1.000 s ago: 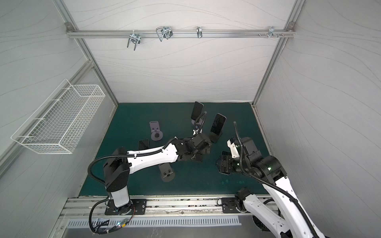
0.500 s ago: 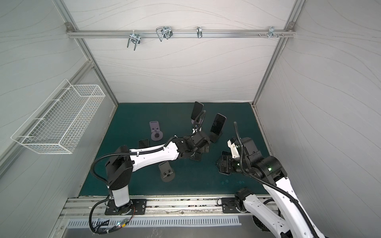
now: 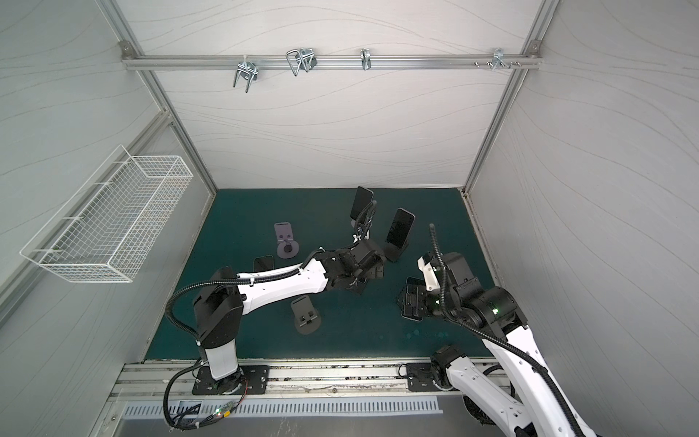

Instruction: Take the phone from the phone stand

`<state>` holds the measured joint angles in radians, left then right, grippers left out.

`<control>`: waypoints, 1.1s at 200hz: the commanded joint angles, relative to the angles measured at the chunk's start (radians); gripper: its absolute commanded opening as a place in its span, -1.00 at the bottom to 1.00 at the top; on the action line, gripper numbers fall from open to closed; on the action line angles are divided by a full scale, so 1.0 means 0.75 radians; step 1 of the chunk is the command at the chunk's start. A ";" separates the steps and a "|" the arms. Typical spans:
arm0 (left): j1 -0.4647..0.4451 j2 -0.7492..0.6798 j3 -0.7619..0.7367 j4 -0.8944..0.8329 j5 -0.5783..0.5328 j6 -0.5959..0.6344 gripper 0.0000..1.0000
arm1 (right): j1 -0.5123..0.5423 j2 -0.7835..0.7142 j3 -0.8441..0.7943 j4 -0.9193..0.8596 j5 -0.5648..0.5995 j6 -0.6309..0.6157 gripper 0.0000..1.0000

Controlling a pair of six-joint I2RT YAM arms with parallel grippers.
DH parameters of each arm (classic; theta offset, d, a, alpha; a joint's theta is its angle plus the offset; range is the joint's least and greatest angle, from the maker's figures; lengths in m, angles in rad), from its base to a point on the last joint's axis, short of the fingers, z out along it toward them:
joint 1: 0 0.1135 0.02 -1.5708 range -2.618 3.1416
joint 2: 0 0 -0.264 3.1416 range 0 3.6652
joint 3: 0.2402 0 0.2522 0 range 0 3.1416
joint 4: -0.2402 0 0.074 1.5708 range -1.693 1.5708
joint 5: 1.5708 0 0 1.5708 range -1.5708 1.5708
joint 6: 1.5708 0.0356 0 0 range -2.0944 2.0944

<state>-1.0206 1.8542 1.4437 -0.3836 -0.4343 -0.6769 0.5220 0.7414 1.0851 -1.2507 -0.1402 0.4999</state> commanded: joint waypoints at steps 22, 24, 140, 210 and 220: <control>0.009 0.033 0.054 0.018 -0.013 -0.022 0.89 | -0.006 -0.016 -0.001 -0.032 -0.014 -0.003 0.71; 0.009 0.034 0.053 0.019 -0.014 -0.020 0.89 | -0.006 -0.015 -0.001 -0.034 -0.012 -0.004 0.71; 0.030 -0.122 -0.018 -0.044 0.059 0.138 0.93 | -0.007 0.015 -0.015 0.009 -0.026 0.023 0.71; 0.110 -0.128 -0.002 -0.068 0.177 0.325 0.97 | -0.007 0.044 -0.040 0.023 -0.062 0.031 0.70; 0.121 -0.126 -0.004 -0.069 0.190 0.334 0.97 | -0.006 0.045 -0.042 0.030 -0.065 0.035 0.70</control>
<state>-0.9482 1.7733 1.4288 -0.4206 -0.3225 -0.4797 0.5213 0.7723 1.0653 -1.2362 -0.1692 0.5091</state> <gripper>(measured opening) 0.983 0.852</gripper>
